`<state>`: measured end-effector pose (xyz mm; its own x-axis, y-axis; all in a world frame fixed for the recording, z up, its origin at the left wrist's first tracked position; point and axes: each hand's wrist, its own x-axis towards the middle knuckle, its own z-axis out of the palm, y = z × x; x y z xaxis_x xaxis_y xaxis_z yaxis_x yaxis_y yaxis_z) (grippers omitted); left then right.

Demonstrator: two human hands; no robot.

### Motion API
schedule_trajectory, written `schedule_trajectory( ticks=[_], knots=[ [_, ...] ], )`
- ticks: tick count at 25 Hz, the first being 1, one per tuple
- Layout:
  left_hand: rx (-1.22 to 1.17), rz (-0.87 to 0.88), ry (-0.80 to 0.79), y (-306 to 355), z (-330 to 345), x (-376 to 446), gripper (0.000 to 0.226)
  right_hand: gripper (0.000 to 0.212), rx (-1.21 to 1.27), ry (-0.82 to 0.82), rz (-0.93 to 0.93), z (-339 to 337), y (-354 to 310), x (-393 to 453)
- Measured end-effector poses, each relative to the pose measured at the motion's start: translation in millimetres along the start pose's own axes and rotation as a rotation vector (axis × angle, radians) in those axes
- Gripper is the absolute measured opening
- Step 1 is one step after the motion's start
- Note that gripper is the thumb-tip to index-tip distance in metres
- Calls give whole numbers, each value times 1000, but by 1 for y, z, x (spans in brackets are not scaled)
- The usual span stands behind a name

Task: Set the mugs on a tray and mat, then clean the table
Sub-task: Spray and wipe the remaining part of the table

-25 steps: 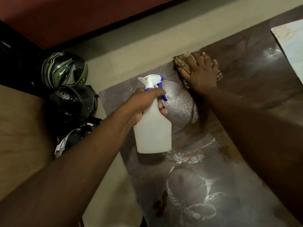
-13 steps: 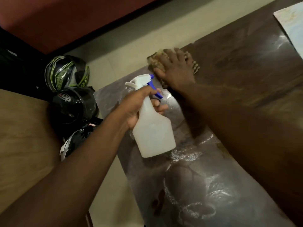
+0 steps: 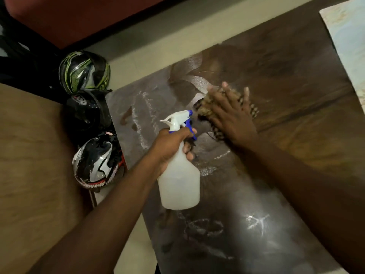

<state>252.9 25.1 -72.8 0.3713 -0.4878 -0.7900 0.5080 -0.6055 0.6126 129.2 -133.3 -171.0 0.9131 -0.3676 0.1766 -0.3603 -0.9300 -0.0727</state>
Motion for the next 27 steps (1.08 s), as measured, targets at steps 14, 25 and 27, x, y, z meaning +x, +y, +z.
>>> schedule_trajectory(
  ticks=[14, 25, 27],
  knots=[
    [-42, 77, 205, -89, 72, -96, 23, 53, 235, -137, 122, -40, -66, -127],
    [-107, 155, 178, -193, 97, -172, 21, 46, 142, -122, -51, -60, -114, -297],
    [-99, 128, 182, -210, 97, -178, 36, 45, 96, -120, -35, -70, -79, -321]
  ],
)
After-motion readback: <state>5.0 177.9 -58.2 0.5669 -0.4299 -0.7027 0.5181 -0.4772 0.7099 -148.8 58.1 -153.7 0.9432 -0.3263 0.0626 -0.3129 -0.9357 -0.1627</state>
